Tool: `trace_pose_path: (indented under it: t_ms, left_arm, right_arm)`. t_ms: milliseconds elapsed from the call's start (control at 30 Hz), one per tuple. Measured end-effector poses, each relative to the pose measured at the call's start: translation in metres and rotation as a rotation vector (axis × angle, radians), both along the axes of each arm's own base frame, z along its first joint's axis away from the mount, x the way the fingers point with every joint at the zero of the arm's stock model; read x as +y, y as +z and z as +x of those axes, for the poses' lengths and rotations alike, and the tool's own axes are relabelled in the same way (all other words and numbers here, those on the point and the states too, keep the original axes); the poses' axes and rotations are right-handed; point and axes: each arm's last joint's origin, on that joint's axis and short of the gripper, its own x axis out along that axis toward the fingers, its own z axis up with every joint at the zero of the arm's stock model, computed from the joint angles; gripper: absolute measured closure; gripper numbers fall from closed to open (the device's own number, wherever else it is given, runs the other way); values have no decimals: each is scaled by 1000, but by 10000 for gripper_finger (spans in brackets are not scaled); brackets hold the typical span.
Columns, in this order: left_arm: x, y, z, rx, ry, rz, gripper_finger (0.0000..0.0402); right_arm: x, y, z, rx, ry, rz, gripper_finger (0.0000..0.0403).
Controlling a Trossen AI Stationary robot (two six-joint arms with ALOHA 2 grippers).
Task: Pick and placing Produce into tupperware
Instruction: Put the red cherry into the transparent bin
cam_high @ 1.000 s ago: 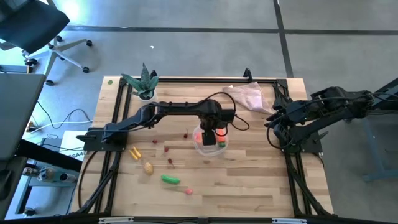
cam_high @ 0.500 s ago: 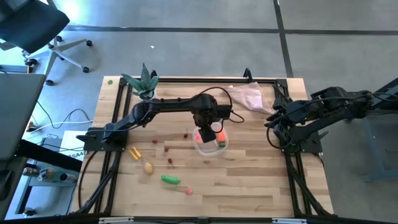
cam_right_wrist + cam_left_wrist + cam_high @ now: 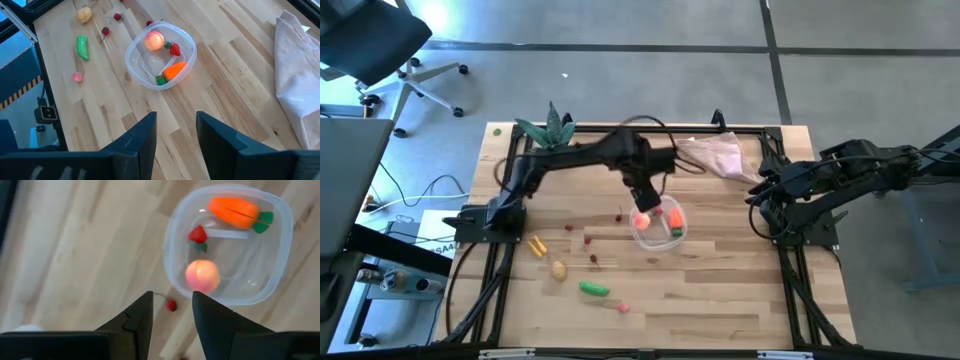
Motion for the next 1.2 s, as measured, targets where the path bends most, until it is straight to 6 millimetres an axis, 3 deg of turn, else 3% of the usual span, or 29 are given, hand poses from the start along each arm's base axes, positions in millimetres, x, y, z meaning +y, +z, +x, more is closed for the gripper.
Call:
trace_pose_path:
  t_ms: [200,367,533,633,767,967,1200]
  left_arm:
    - [22,11,-54,48,134,-9,279]
    - [24,-18,-92,137,257,-73,278]
    - [11,-65,-93,35,281,-280,277]
    - [8,-88,-92,-3,392,-396,277]
    - [8,-108,-97,13,579,-358,277]
    - [12,-113,-96,-41,830,-217,277]
    - [1,-115,-81,-160,836,-234,277]
  right_arm:
    - [0,0,0,0,0,0,272]
    - [0,0,0,0,0,0,272]
    - [0,0,0,0,0,0,272]
    - [0,0,0,0,0,0,272]
    - [0,0,0,0,0,0,272]
    - [0,0,0,0,0,0,272]
    - [0,0,0,0,0,0,272]
